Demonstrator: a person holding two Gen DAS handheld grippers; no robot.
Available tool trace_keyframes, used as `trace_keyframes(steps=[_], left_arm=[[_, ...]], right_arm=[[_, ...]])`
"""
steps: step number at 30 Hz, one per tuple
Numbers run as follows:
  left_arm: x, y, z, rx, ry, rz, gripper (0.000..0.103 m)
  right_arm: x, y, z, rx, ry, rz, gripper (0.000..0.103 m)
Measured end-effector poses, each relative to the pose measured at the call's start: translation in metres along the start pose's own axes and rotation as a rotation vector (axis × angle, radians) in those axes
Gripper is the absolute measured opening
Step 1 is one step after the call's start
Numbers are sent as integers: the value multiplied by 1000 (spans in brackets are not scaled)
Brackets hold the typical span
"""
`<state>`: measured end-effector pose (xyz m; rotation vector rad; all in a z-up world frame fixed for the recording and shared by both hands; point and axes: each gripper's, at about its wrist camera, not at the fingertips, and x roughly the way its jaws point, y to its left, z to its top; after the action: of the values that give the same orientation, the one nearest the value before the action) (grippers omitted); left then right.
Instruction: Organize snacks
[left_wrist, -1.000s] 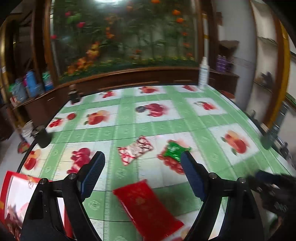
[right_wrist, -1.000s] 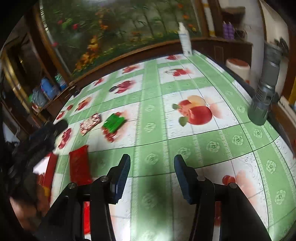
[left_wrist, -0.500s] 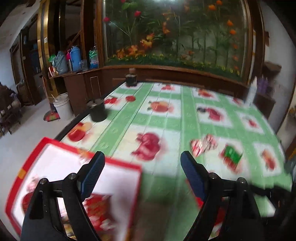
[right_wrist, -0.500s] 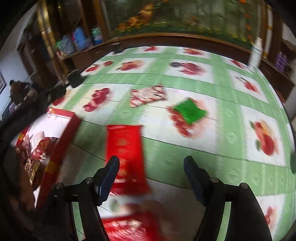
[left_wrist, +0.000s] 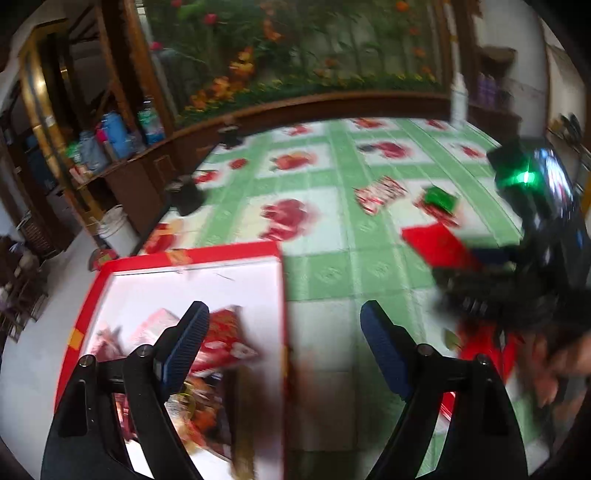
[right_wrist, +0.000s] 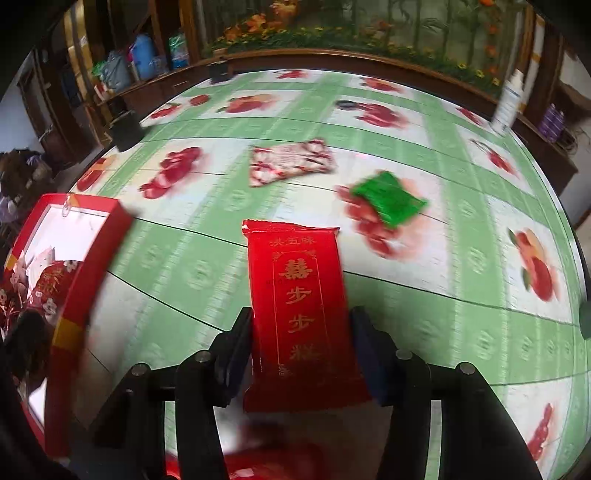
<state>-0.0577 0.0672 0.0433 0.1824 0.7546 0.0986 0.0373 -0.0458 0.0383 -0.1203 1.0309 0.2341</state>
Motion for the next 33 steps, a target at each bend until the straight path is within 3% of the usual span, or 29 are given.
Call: trace_keyframes(steps=[8, 12, 15, 22, 27, 33], left_arm=[[3, -60, -6, 204, 80, -203, 84], [-3, -96, -15, 376, 73, -231, 84], [-6, -112, -21, 475, 53, -211, 84], [-14, -120, -26, 552, 67, -342, 84], [-3, -129, -30, 574, 110, -351, 84], [4, -129, -25, 523, 142, -381, 84]], right_arm=[[-38, -111, -53, 174, -9, -76, 53], [-63, -137, -90, 209, -25, -48, 53], [-78, -138, -114, 199, -60, -11, 53], [-86, -129, -129, 173, -111, 51, 57], [-85, -134, -131, 199, -128, 118, 65], [-87, -138, -134, 217, -137, 160, 69]])
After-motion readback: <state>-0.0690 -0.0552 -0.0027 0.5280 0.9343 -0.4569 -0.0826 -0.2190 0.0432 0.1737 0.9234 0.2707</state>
